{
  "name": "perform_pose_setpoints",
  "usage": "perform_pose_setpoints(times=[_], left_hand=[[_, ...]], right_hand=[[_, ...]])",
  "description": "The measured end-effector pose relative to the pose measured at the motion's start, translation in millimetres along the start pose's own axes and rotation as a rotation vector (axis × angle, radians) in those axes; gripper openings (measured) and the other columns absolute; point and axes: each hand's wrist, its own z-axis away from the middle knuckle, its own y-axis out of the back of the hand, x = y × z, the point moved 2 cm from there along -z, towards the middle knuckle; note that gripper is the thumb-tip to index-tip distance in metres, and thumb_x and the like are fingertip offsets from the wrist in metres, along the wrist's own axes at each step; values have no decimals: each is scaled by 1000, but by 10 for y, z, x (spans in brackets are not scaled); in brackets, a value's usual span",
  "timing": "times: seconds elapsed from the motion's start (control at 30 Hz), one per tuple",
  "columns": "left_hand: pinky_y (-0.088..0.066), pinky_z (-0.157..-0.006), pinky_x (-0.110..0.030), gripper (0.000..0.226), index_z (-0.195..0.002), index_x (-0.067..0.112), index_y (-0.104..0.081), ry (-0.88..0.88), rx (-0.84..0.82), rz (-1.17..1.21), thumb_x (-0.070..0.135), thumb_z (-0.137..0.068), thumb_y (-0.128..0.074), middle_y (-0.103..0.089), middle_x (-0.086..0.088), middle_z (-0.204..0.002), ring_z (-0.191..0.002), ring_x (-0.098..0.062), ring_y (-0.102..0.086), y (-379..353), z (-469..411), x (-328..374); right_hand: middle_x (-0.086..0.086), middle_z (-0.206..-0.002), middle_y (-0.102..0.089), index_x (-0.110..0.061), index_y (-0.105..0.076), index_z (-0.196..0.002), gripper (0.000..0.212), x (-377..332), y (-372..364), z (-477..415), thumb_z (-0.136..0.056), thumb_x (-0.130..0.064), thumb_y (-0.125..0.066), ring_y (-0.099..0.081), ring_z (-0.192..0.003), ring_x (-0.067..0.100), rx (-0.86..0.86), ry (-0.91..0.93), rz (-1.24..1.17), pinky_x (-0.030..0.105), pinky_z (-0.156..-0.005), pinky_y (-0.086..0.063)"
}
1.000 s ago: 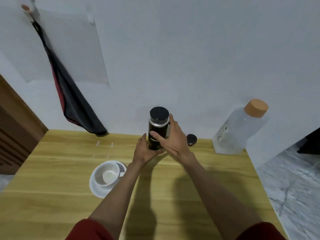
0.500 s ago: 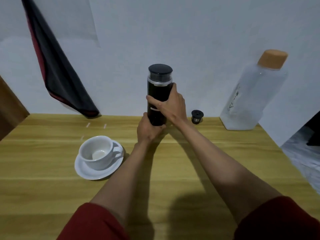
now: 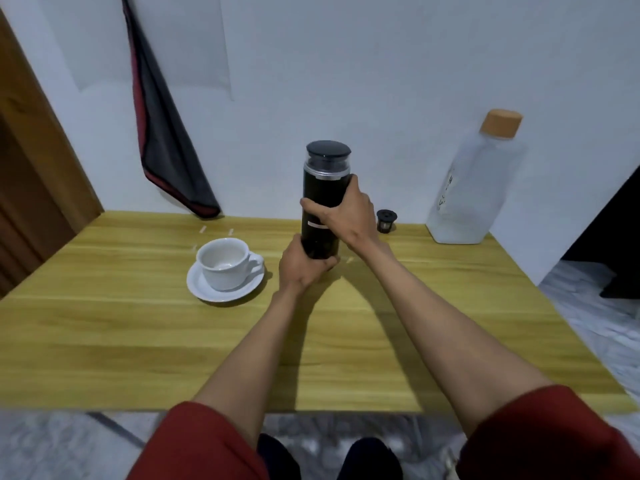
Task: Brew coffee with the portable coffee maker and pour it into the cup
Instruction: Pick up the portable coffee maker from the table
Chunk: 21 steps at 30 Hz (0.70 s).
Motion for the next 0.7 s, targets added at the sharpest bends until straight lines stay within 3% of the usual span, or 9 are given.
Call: perform_pose_setpoints(times=[0.27,0.53,0.7], left_hand=[[-55,-86,-45,67,-121,10,-53,25,50,8,37,-68,-86,-68,-6,-113,-102,-25,-65,-36,261,-90],[-44,-67,-30,56,-107,18,-50,-10,102,54,45,-69,-81,-64,0,-100,-88,-20,-62,-100,354,-135],[-50,-71,-33,58,-107,18,-50,-24,102,28,45,-69,-84,-66,0,-102,-91,-19,-63,-69,312,-126]], right_hand=[[-2,-100,-68,-16,-46,-107,71,29,-30,235,-62,-63,-76,-66,-90,22,19,-20,8,40,-77,-56],[1,-102,-63,-17,-41,-106,69,14,-151,345,-65,-61,-76,-58,-84,20,133,-38,16,31,-69,-41],[-2,-99,-65,-18,-45,-106,68,-15,-91,263,-62,-61,-75,-62,-85,21,113,-52,15,33,-71,-49]])
